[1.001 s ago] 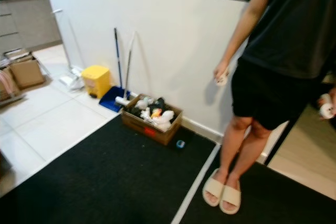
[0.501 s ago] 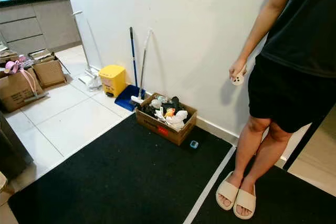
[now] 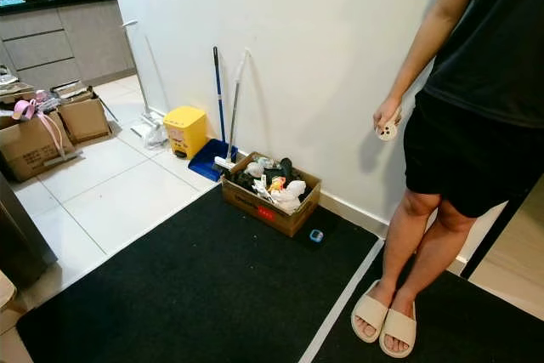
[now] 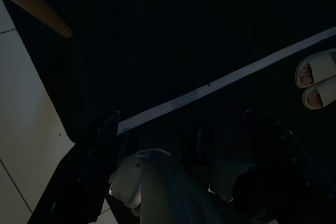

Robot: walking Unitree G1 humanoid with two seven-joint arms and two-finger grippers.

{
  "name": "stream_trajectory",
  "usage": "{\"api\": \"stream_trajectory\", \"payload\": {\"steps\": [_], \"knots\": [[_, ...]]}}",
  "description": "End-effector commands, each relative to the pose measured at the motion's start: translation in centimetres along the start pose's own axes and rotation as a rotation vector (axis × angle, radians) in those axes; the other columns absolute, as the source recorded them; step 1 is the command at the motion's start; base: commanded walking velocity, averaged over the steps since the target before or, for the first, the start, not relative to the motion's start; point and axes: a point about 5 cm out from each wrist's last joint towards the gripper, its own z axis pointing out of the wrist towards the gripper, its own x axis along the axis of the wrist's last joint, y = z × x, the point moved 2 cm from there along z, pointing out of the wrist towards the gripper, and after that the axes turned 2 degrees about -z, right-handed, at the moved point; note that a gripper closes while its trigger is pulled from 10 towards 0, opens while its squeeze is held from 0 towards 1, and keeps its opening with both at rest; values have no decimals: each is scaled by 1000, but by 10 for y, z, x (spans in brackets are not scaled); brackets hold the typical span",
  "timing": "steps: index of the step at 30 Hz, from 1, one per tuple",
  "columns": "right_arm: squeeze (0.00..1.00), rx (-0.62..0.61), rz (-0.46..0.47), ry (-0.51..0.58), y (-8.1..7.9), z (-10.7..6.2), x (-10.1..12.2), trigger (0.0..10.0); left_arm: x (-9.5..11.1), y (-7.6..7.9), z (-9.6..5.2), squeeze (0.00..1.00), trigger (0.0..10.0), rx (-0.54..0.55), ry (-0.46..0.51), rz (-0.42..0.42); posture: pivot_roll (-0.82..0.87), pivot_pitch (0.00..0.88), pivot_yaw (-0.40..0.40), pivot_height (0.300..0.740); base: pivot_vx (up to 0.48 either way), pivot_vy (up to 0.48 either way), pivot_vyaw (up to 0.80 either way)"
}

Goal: Restocking fridge

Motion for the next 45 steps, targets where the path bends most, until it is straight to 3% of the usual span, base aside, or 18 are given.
{"api": "stream_trajectory", "payload": {"steps": [1, 22, 45], "knots": [[0, -5, 9, -3, 0, 0, -2, 10000, -5, 4, 1, 0, 10000, -11, -20, 9, -48, 0, 21, 740, 0, 0, 0], [0, -4, 6, -7, 0, 0, -3, 10000, -8, 6, 0, 0, 10000, -32, -31, 21, -48, 0, 21, 740, 0, 0, 0], [0, -3, 3, -6, -1, 0, -3, 10000, -8, 6, 0, 0, 10000, -56, -37, 25, -51, 0, 23, 740, 308, 0, 0]]}}
